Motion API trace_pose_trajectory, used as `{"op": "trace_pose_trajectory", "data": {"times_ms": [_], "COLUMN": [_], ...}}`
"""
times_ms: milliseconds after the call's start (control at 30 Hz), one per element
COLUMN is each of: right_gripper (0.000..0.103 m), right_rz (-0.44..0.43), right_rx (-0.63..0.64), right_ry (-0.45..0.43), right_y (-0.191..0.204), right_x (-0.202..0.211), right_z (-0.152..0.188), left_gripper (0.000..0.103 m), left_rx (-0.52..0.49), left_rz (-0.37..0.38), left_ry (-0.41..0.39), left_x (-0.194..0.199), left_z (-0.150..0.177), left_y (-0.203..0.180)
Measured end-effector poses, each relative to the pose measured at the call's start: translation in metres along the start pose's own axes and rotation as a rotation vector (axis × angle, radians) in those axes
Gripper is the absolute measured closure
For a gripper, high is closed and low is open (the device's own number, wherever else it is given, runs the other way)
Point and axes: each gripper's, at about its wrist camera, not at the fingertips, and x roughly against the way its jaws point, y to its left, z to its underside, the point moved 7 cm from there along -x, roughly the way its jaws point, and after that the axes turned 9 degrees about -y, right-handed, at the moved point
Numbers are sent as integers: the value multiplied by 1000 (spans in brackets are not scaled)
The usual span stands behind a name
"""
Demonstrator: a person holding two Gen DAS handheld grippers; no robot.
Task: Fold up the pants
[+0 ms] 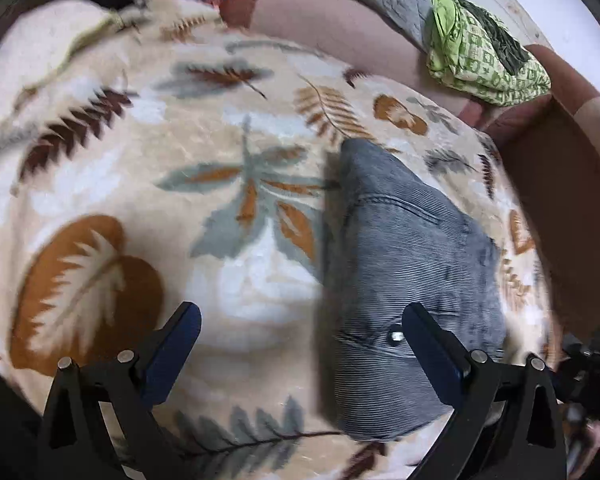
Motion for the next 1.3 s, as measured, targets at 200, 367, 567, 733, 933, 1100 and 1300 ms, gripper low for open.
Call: {"op": "trace_pose_trajectory", "data": {"times_ms": [200, 367, 567, 733, 933, 1100, 1300], "right_gripper": [8, 8, 9, 14, 29, 50, 45], "right_rz": [-31, -77, -101, -58, -23, 23, 43], "right_rx": [-37, -56, -95, -101, -35, 16, 21], "right_ry": [121, 201, 283, 259, 293, 282, 275], "right_y": [-3, 4, 0, -7, 6, 10, 3], "right_x": [-26, -59, -100, -100, -116, -115, -125], "right_z": [-31, -38, -26, -27, -20, -14, -16], "left_gripper": [2, 2, 3, 5, 32, 53, 55], "left_rx": [91, 117, 120, 105, 45, -49, -81], "left_rz": [129, 151, 175, 200, 139, 92, 62], "left_ry": [73, 93, 125, 121, 109, 109, 102], "left_x": [-23, -40, -61, -62, -71, -72, -71], "left_z": [-11, -15, -10, -10, -9, -4, -4], "left_y": [-16, -26, -38, -41, -44, -55, -57]}}
